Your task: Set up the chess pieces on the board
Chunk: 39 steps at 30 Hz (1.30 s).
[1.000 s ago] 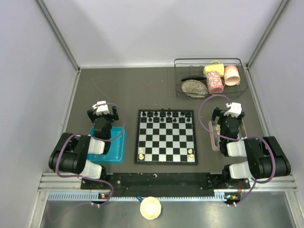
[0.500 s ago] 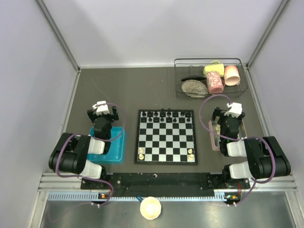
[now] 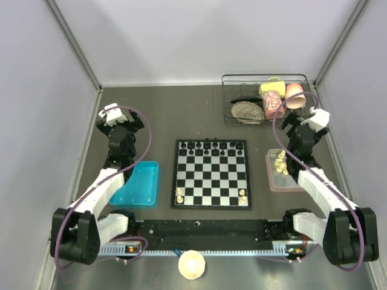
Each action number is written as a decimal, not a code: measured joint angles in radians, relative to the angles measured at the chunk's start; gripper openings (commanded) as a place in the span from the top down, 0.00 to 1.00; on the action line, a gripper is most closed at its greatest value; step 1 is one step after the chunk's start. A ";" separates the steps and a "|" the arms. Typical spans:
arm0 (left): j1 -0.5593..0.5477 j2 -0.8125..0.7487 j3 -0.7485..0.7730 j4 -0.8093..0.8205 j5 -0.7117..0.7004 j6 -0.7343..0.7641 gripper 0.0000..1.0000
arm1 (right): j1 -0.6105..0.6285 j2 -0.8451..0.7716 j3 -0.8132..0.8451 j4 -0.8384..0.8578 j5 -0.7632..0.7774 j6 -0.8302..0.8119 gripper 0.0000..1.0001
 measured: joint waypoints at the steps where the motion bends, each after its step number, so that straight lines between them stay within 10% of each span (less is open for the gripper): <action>1: 0.000 -0.012 0.005 -0.027 -0.006 -0.015 0.01 | 0.000 -0.019 0.047 -0.073 0.007 0.027 0.01; 18: 0.000 0.039 0.280 -0.563 0.062 -0.315 0.01 | 0.000 -0.137 0.311 -0.739 -0.118 0.251 0.01; 25: 0.000 0.074 0.290 -0.595 0.139 -0.359 0.01 | 0.000 -0.301 0.330 -0.843 -0.133 0.283 0.01; 39: -0.078 0.070 0.289 -0.597 0.250 -0.296 0.06 | 0.000 -0.116 0.401 -1.036 -0.166 0.343 0.07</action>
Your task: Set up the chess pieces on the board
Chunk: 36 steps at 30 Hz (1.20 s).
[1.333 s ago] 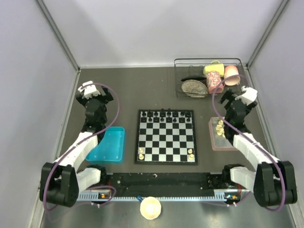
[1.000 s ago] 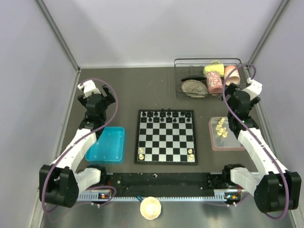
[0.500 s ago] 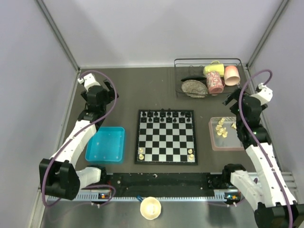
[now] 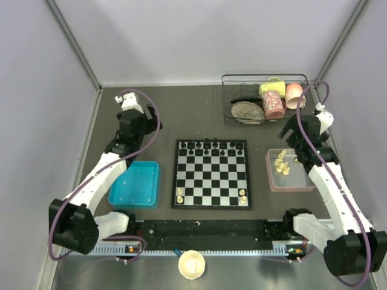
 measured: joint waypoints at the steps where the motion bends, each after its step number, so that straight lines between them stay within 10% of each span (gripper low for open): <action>1: -0.026 0.008 0.008 -0.005 -0.010 0.014 0.06 | 0.000 0.000 0.001 -0.008 0.001 0.004 0.07; 9: -0.211 0.075 0.065 -0.025 -0.031 0.081 0.07 | -0.001 0.060 0.064 -0.117 0.023 0.027 0.01; 18: -0.241 0.113 0.097 -0.033 -0.021 0.116 0.07 | -0.002 0.129 0.084 -0.214 -0.017 0.062 0.36; 36: -0.256 0.167 0.125 -0.043 0.023 0.127 0.08 | -0.021 0.237 -0.023 -0.190 -0.075 0.126 0.49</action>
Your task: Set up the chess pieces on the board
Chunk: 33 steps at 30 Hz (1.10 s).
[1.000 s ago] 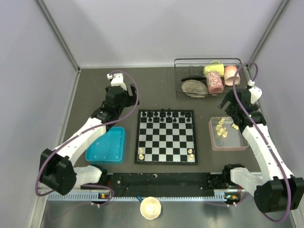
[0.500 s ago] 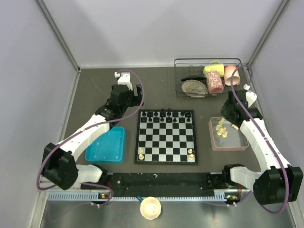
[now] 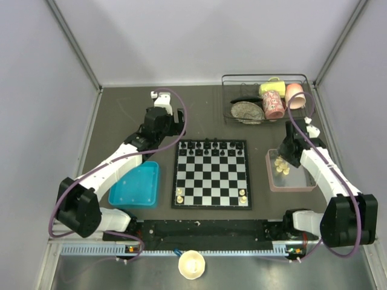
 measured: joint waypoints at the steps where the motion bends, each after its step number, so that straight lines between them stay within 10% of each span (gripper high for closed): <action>1: -0.001 0.002 0.001 -0.001 0.001 0.001 0.08 | -0.002 0.000 -0.005 0.003 -0.003 0.000 0.50; 33: -0.011 0.033 0.013 0.000 0.018 0.018 0.08 | -0.034 0.000 -0.078 0.034 -0.072 0.042 0.69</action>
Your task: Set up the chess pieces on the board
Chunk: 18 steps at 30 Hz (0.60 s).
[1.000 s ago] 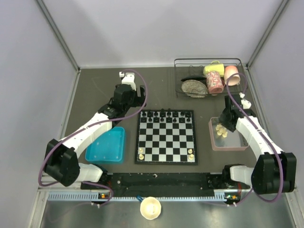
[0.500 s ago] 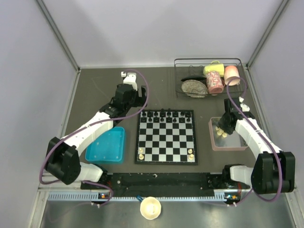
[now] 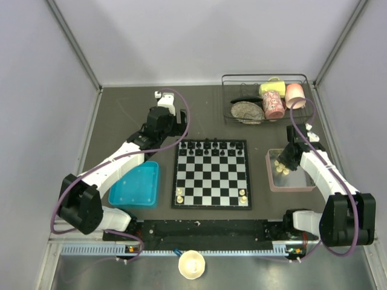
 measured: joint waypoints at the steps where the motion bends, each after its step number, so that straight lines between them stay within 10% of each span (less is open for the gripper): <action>1: 0.000 0.000 0.000 0.000 0.001 0.000 0.08 | -0.002 0.000 0.000 0.000 0.001 0.000 0.70; 18: -0.003 0.000 0.000 0.000 0.012 0.000 0.09 | -0.006 0.000 -0.006 0.003 0.003 0.000 0.76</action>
